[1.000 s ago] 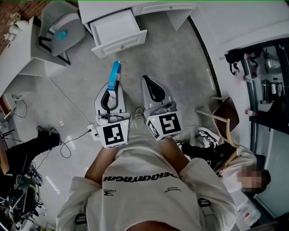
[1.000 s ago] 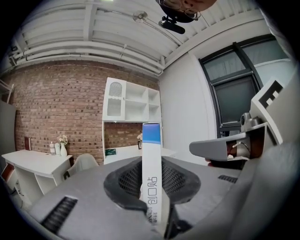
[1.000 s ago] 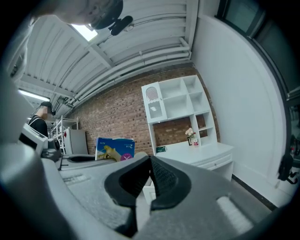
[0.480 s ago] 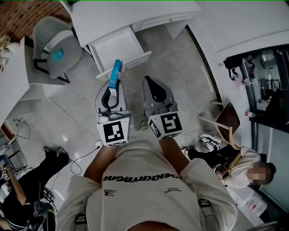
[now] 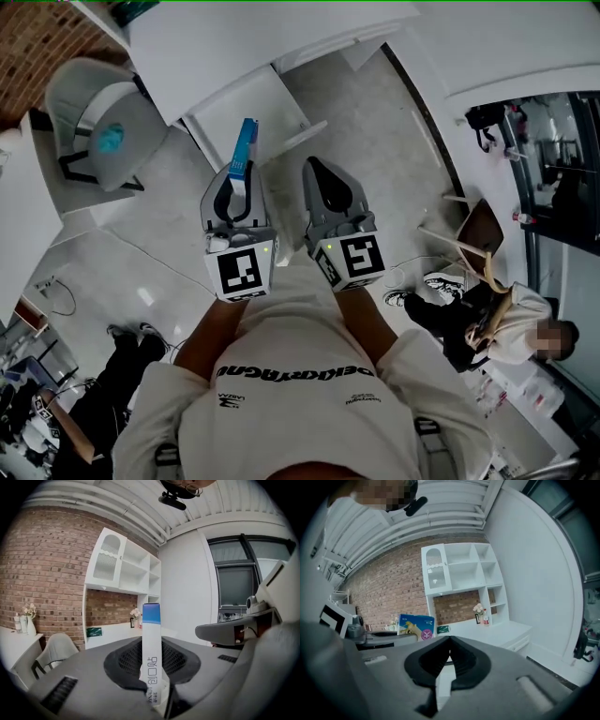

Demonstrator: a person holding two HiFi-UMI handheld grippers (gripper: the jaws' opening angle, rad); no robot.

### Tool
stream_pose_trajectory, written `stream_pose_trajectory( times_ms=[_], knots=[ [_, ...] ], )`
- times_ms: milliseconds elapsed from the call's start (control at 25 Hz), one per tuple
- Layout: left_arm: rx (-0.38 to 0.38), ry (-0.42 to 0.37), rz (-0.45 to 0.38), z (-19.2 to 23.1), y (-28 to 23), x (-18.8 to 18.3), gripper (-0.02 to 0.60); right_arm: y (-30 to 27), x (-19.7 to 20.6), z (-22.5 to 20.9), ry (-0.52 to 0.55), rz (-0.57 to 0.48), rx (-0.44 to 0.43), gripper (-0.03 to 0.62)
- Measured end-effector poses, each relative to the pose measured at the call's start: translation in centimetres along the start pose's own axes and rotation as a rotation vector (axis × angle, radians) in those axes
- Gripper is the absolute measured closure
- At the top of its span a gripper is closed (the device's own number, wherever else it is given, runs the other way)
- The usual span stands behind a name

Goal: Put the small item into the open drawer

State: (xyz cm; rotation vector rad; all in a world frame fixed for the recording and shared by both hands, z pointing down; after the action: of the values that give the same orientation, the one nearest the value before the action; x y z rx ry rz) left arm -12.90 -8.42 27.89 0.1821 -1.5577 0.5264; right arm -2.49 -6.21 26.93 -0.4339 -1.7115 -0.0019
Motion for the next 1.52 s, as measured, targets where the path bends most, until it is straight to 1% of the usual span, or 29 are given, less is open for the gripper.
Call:
stream_pose_trajectory(
  times_ms=[200, 360, 440, 560, 640, 800, 960, 1240, 1520],
  knots=[
    [0.009, 0.013, 0.068, 1.2, -3.0, 3.0, 0.511, -2.9, 2.1, -1.1, -0.016, 0.05, 0.013, 0.594],
    [0.003, 0.008, 0.129, 1.1, -5.2, 5.6, 0.511, -5.0, 4.0, -2.7, -0.03, 0.086, 0.0, 0.594],
    [-0.012, 0.002, 0.15, 1.2, -6.3, 6.9, 0.511, -6.1, 5.2, -3.3, -0.054, 0.104, -0.019, 0.594],
    [-0.033, 0.027, 0.191, 1.3, -7.6, 8.9, 0.511, -7.6, 7.0, -3.8, -0.067, 0.13, -0.055, 0.594],
    [-0.04, 0.03, 0.217, 1.3, -8.5, 10.2, 0.511, -8.6, 7.9, -4.3, -0.072, 0.142, -0.065, 0.594],
    [-0.062, 0.028, 0.242, 1.9, -11.0, 12.3, 0.511, -11.0, 10.0, -5.1, -0.084, 0.174, -0.084, 0.594],
    [-0.099, 0.04, 0.28, 2.6, -13.1, 14.5, 0.511, -12.5, 12.5, -6.1, -0.1, 0.214, -0.09, 0.595],
    [-0.166, 0.077, 0.352, 5.3, -16.4, 18.8, 0.511, -15.1, 16.2, -7.4, -0.104, 0.281, -0.108, 0.594],
    [-0.176, 0.086, 0.409, 6.1, -18.7, 22.2, 0.511, -16.9, 18.3, -8.5, -0.106, 0.317, -0.102, 0.594]
  ],
)
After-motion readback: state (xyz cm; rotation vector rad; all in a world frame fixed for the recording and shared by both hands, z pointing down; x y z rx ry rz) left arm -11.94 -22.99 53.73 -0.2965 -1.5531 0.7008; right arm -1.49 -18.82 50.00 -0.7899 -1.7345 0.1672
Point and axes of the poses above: the fingertips, and each gripper's own axes: y backward along the fingers, z to its left, x out of its underside, the point moved 1 cm from there along y, backward along the fingers, and after that the axes turned 2 degrees about -y, right-handed, at the moved point
